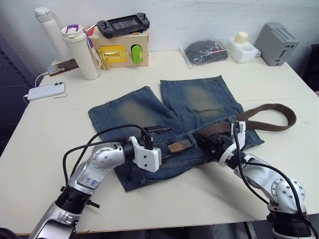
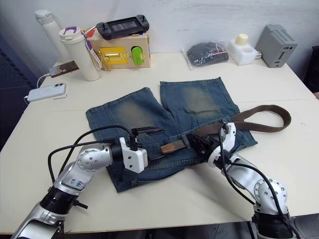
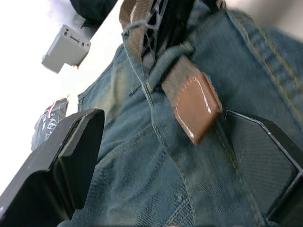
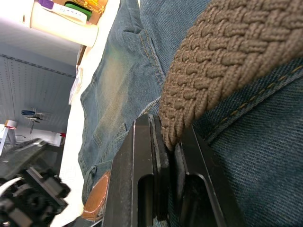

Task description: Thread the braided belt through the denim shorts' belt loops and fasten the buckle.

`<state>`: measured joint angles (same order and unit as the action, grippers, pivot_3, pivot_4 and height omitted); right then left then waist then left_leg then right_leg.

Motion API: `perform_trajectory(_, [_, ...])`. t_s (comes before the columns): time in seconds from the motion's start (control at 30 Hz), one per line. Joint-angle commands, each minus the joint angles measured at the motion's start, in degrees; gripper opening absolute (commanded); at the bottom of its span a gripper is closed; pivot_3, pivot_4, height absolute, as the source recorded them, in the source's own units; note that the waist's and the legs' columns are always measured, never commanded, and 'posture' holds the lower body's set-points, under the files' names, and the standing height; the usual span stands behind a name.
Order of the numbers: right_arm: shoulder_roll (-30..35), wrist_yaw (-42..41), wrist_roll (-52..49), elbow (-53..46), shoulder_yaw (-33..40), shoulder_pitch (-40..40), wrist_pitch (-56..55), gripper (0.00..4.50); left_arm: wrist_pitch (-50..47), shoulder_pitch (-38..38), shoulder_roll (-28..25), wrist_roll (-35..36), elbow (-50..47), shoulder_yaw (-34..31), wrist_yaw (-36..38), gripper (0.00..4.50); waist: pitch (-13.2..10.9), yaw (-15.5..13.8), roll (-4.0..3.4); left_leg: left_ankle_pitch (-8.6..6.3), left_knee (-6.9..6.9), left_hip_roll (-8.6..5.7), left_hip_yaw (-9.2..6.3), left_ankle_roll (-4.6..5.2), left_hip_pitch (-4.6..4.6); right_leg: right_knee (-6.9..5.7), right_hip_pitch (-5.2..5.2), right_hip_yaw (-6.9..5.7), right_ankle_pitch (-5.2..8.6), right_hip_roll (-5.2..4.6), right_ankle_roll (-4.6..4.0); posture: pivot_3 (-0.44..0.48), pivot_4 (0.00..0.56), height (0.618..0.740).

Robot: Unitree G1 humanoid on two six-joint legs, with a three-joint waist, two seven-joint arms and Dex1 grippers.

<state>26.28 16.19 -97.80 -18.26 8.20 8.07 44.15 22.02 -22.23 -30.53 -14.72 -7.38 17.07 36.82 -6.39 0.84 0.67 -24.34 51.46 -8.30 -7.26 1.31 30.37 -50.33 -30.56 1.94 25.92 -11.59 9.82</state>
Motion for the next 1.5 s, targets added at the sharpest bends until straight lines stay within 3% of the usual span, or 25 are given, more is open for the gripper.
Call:
perform_trajectory(0.03, [-0.33,0.41,-1.18,-2.47,0.33,-0.14,0.05,0.0,3.23,-1.27,-0.02,-1.49,0.87,1.09,-0.27,3.57,0.0,0.05,0.0,0.0,0.0,0.0,-0.01,0.0,0.0,0.0,0.0,0.0,0.0,0.0,0.0,0.0,0.15,0.645])
perform_trajectory(0.1, [-0.39,0.53,-1.19,-2.62,0.34,-0.28,-0.06,0.0,4.06,-1.36,0.31,-1.0,1.19,1.25,0.0,2.57,0.0,0.11,0.0,0.0,0.0,0.0,0.0,0.0,0.0,0.0,0.0,0.0,0.0,0.0,0.0,0.0,0.15,0.645])
perform_trajectory(0.2, [-0.4,0.72,-1.13,-2.87,0.37,-0.47,-0.19,0.0,4.63,-1.6,0.6,-0.9,1.23,1.57,0.21,1.56,0.0,0.37,0.0,0.0,0.0,0.0,-0.01,0.0,0.0,0.0,0.0,0.0,0.0,0.0,0.0,0.0,0.15,0.645])
perform_trajectory(0.3, [-0.38,0.93,-1.1,-3.15,0.51,-0.71,-0.36,0.0,5.2,-1.54,0.67,-0.7,1.54,2.06,0.64,0.09,0.0,0.49,0.0,0.0,0.0,0.0,-0.02,0.0,0.0,0.0,0.0,0.0,0.0,0.0,0.0,0.0,0.15,0.645])
perform_trajectory(0.6, [0.46,2.21,-4.71,-4.0,2.83,-0.51,-1.46,0.0,5.24,-2.3,0.71,-2.47,3.14,1.57,-0.23,0.03,0.0,0.56,0.0,0.0,-0.01,-0.01,-0.04,0.0,0.0,-0.01,0.0,0.0,0.0,0.0,0.0,0.0,0.15,0.645])
perform_trajectory(0.67, [2.42,1.72,-7.81,-4.73,5.72,-1.2,-1.51,0.96,5.13,-2.3,0.82,-2.61,3.19,1.4,-0.48,0.0,0.0,0.58,0.0,0.0,-0.01,-0.01,-0.04,0.0,0.0,-0.02,0.0,0.0,0.0,0.0,0.0,0.0,0.15,0.645])
perform_trajectory(0.7, [3.44,1.04,-8.75,-5.13,6.91,-1.48,-1.3,1.14,5.06,-2.25,0.86,-2.65,3.15,1.36,-0.55,0.0,-0.02,0.53,-0.02,0.0,-0.01,-0.01,-0.04,0.0,0.0,-0.02,0.0,0.01,0.0,0.0,0.0,0.0,0.15,0.645])
perform_trajectory(0.77, [9.79,-3.75,-6.17,-7.03,9.56,-2.45,1.93,2.03,4.66,-2.01,1.13,-2.2,2.92,1.24,-0.61,0.0,-0.07,0.32,-0.11,0.0,0.03,-0.03,-0.05,0.01,0.03,0.0,0.0,0.0,0.0,-0.01,0.0,0.0,0.15,0.645])
perform_trajectory(0.93, [25.35,-22.1,5.66,-12.75,11.91,-5.38,8.62,4.47,4.51,-1.2,1.63,-1.85,3.26,1.28,-1.0,0.0,-0.07,0.43,-0.11,0.0,-0.14,-0.02,0.0,0.02,-0.02,0.22,0.08,-0.06,0.0,-0.01,0.01,0.0,0.15,0.645])
perform_trajectory(1.07, [40.47,-42.98,43.82,-21.62,2.95,-11.83,-7.23,4.47,3.94,-1.06,2.14,-0.98,3.29,1.2,-0.88,0.0,-0.07,0.42,-0.12,0.03,-0.36,0.07,0.07,0.02,-0.15,0.51,0.21,-0.17,-0.01,0.01,0.03,0.0,0.15,0.645])
perform_trajectory(1.27, [42.92,-51.21,78.94,-17.14,-9.47,-14.1,-30.98,4.47,3.94,-0.84,2.5,-0.84,3.69,1.34,-0.71,0.0,-0.09,0.26,-0.05,0.05,-0.32,0.07,0.11,0.0,-0.15,0.58,0.23,-0.23,-0.05,-0.08,0.11,0.0,0.15,0.645])
perform_trajectory(1.33, [41.48,-50.62,86.5,-13.16,-13.48,-12.83,-33.52,4.47,3.81,-0.63,2.51,-0.73,3.61,1.24,-0.7,0.0,-0.09,0.02,-0.05,0.05,-0.3,0.06,0.12,0.0,-0.14,0.57,0.21,-0.24,-0.05,-0.08,0.11,0.0,0.15,0.645])
perform_trajectory(1.43, [39.95,-50.87,92.15,-9.01,-16.1,-12.69,-33.94,3.7,3.78,-0.16,2.29,-0.54,3.32,1.05,-0.62,0.0,-0.07,-0.58,0.01,0.06,-0.22,0.07,0.14,-0.01,-0.07,0.52,0.14,-0.22,-0.05,-0.07,0.11,0.0,0.15,0.645])
perform_trajectory(1.5, [37.33,-51.27,92.76,-7.26,-16.08,-12.71,-33.5,2.84,3.85,0.17,1.98,-0.41,3.08,0.87,-0.56,0.0,0.0,-0.75,0.14,0.06,-0.21,0.07,0.16,-0.02,-0.1,0.5,0.14,-0.19,-0.05,-0.08,0.11,0.0,0.15,0.645])
